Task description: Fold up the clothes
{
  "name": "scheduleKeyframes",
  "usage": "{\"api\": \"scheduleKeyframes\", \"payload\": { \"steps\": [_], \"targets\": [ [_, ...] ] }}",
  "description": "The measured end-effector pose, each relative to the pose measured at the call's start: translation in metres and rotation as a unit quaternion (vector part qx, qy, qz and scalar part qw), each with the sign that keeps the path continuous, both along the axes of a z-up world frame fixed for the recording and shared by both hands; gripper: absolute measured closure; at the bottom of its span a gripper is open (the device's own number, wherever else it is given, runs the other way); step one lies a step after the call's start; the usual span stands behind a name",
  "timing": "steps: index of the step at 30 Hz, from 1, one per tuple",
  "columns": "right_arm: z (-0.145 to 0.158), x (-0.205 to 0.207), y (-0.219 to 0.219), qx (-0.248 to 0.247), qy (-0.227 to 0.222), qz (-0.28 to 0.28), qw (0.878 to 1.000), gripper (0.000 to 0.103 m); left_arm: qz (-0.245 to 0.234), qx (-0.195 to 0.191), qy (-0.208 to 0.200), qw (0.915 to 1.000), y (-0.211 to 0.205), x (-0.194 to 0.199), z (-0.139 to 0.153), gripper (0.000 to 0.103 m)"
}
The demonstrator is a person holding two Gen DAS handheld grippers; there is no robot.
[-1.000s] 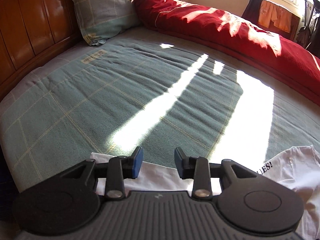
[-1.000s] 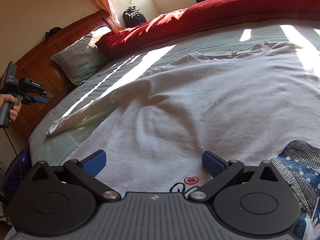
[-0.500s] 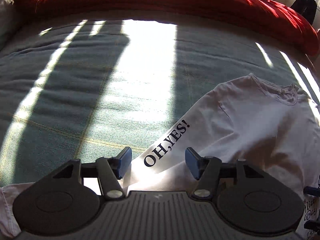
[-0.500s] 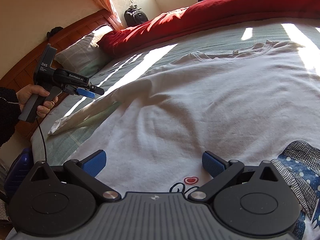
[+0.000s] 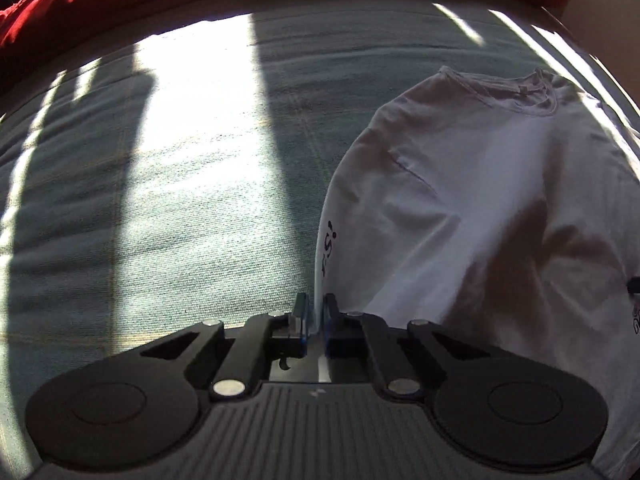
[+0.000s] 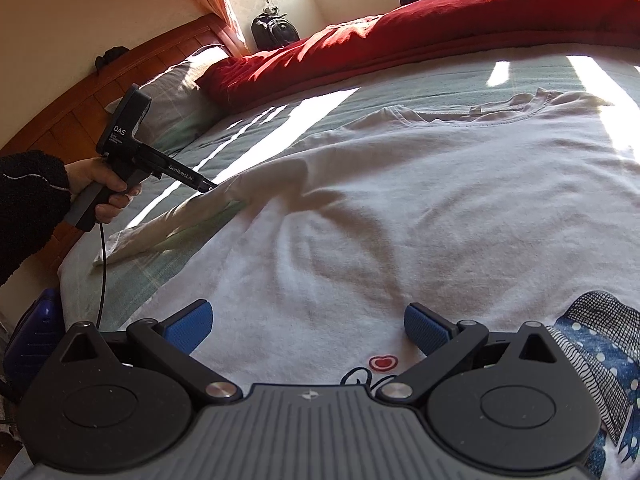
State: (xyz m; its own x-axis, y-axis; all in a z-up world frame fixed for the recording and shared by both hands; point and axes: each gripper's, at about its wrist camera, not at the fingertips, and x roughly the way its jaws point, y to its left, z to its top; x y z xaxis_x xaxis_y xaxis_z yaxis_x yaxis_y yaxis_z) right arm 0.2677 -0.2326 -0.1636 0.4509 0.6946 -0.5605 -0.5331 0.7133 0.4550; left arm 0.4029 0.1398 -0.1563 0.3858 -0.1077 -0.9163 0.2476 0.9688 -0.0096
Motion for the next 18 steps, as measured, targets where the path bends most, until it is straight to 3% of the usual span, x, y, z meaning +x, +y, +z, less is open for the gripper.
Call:
{"api": "scheduleKeyframes", "payload": {
  "steps": [5, 18],
  "targets": [
    [0.019, -0.007, 0.006, 0.032, -0.019, -0.015, 0.999, 0.000, 0.001, 0.010, -0.034, 0.9994, -0.004, 0.003, 0.011, 0.103],
    [0.058, 0.002, 0.080, 0.036, -0.025, -0.015, 0.999, 0.000, 0.042, -0.004, -0.100, 0.9941, 0.024, 0.029, 0.028, 0.103]
  ]
}}
